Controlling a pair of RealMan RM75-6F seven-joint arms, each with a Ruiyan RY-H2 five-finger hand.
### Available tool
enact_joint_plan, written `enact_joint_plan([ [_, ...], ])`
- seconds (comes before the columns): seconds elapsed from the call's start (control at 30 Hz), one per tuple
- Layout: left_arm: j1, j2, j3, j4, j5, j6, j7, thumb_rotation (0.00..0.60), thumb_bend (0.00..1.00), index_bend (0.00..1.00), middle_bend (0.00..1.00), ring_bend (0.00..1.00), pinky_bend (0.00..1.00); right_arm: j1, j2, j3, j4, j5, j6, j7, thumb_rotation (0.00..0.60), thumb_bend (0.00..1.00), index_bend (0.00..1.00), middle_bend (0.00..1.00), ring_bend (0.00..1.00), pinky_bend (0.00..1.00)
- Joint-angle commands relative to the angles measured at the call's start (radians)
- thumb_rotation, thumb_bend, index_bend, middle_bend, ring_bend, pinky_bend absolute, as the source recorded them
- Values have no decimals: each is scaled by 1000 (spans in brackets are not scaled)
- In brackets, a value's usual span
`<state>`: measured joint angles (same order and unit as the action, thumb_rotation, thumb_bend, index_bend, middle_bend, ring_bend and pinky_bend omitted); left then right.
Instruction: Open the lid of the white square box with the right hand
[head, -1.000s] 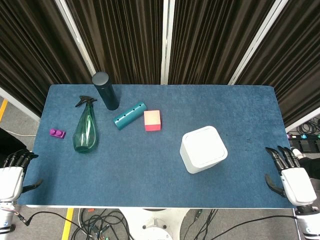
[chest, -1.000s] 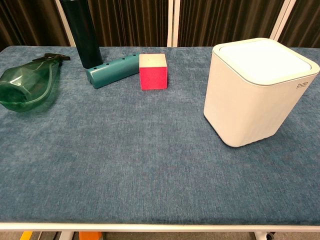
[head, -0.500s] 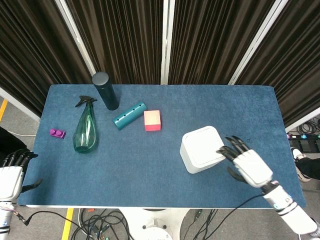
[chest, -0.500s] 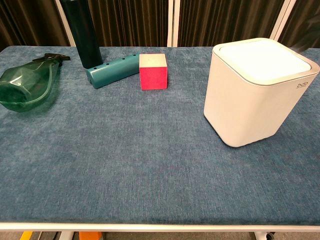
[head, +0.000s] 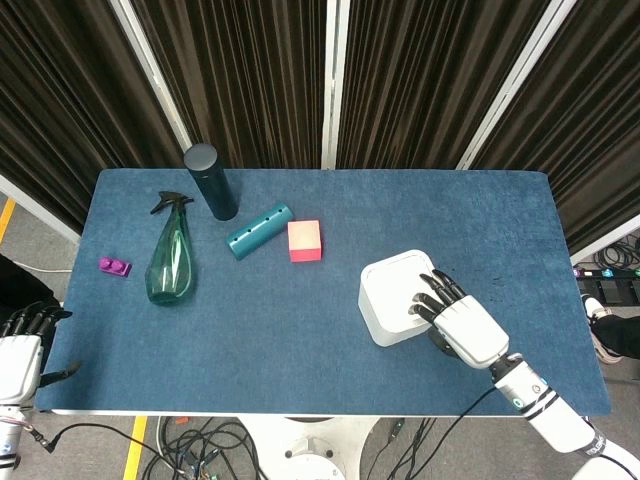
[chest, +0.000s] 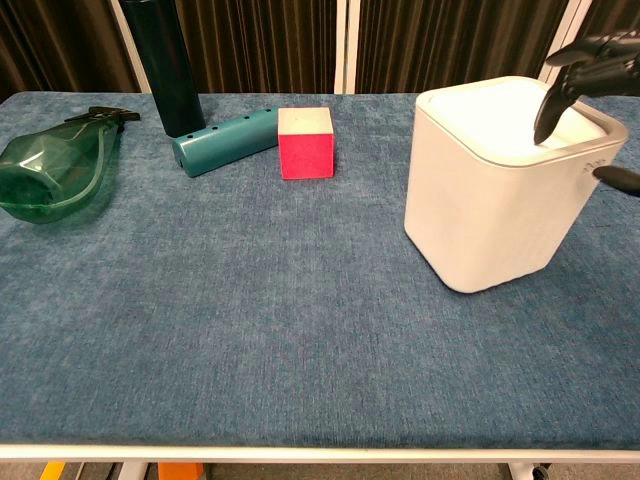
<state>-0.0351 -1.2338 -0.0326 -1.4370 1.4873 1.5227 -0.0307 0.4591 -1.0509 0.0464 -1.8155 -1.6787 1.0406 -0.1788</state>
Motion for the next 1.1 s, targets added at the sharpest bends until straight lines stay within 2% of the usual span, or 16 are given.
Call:
enact_joint_plan([
  [0.03,1,-1,-1,3,-1,2,-2,600,0,277,218,117,164,9,-17,-9,8,13,-13,-14,600,341,338,307,0,11],
  [0.33,2,1,-3,3,3,6,-5,600,0,277,219,117,163,-57,18,-13,1,-43,168,8,600,341,318,281,0,7],
  [0.47,0,3,-3,-2,7,8,-2,600,0,277,219,117,163,-109,41,-20,6,-47,261,24,600,341,207,245,0,6],
  [0.6,2,8,-5,-9,11,17,1,600,0,277,219,117,164,-185,47,-28,37,-14,366,51,600,341,54,147,0,6],
  [0.7,4,11,-3,-16,13,20,5,600,0,277,219,116,163,-245,37,-46,73,10,430,91,600,341,3,99,0,6],
  [0.9,8,16,0,-36,19,27,22,600,0,277,218,117,164,-347,-13,-88,177,26,526,178,600,341,0,83,0,6],
  [1.1,8,19,0,-52,25,33,36,600,0,278,219,117,163,-398,-60,-105,256,-5,592,250,600,341,0,87,0,4],
])
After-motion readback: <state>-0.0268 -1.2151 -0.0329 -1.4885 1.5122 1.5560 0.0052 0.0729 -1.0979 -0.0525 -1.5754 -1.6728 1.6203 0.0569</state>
